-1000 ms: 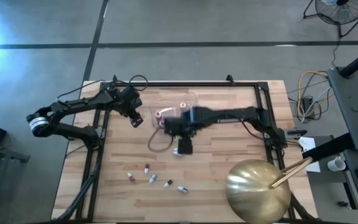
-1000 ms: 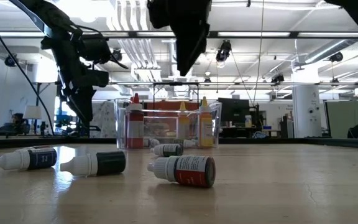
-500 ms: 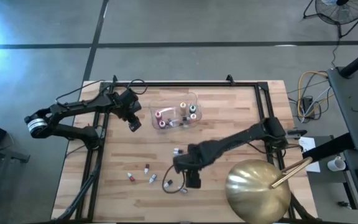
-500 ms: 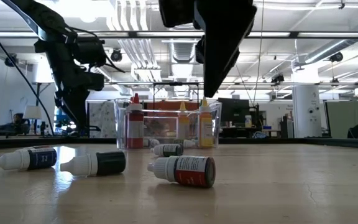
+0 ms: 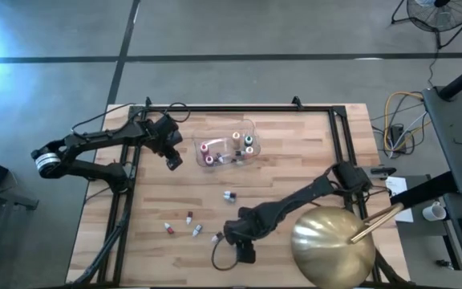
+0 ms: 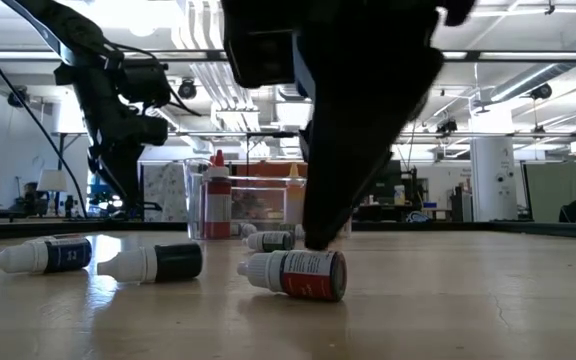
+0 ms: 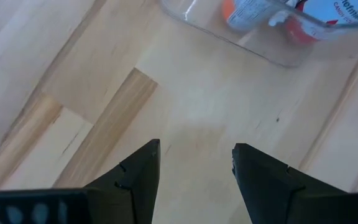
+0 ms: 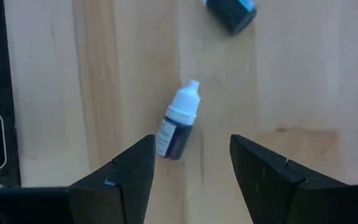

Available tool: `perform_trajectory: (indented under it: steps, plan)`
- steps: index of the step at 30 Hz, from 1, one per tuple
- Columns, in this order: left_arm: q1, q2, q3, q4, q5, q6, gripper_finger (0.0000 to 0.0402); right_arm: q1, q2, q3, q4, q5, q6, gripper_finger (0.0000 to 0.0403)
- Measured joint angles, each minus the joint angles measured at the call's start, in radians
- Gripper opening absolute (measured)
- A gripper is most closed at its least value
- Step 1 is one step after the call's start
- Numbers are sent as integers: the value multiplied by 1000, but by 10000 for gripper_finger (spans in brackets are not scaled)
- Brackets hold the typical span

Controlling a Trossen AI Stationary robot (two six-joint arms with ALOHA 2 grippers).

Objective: Pick & Place food coloring
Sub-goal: Put the right small red food coloring bottle in the transparent bin

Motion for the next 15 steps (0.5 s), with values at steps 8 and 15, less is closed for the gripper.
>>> perform_trajectory:
  steps: [8,15]
  plan:
    - [0,0,-2,2,0,0,174,27,14,0,13,179,142,199]
    - [0,0,-3,10,-1,0,174,31,14,0,17,189,155,199]
